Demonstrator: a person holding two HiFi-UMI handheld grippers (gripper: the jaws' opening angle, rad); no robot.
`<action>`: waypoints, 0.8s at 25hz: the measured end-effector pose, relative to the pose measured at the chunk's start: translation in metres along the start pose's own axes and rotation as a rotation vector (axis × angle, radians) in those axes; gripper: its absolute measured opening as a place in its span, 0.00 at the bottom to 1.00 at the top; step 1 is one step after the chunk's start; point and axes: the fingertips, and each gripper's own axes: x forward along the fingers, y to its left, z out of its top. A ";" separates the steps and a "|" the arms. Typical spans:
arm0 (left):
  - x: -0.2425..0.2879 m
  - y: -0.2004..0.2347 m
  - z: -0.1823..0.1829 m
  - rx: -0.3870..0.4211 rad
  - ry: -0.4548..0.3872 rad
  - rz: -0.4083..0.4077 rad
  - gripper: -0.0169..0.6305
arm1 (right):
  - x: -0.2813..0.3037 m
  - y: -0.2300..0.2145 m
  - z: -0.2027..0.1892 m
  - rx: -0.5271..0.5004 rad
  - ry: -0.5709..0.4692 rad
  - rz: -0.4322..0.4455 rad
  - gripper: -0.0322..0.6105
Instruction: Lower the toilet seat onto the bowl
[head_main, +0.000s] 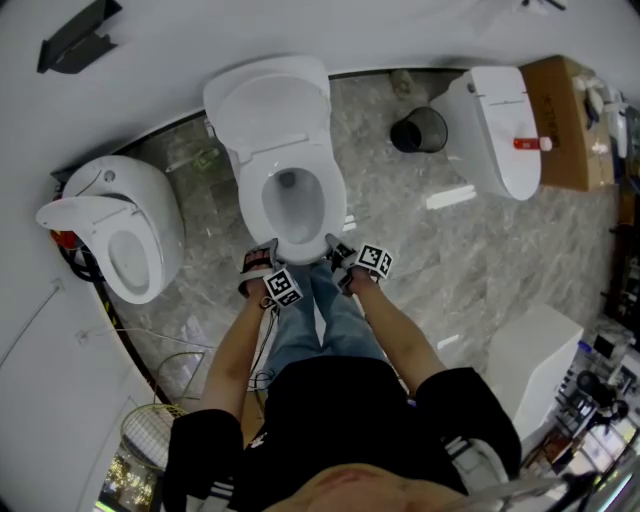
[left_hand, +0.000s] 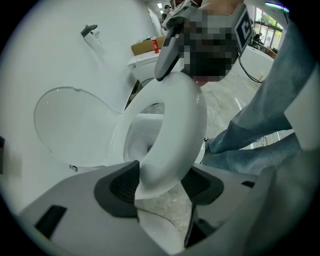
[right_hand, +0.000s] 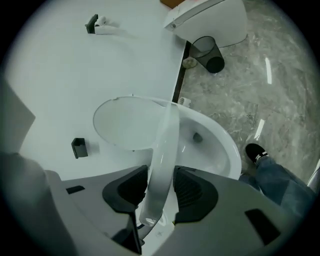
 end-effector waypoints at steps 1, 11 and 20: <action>0.001 -0.001 0.000 0.011 0.005 -0.004 0.43 | 0.003 -0.002 -0.001 0.011 0.007 -0.007 0.31; -0.008 -0.012 -0.061 -0.585 0.051 -0.105 0.43 | 0.006 -0.012 -0.002 0.012 0.049 -0.049 0.28; -0.017 -0.012 -0.057 -1.802 -0.426 -0.639 0.41 | 0.008 -0.023 -0.005 0.016 0.059 -0.065 0.28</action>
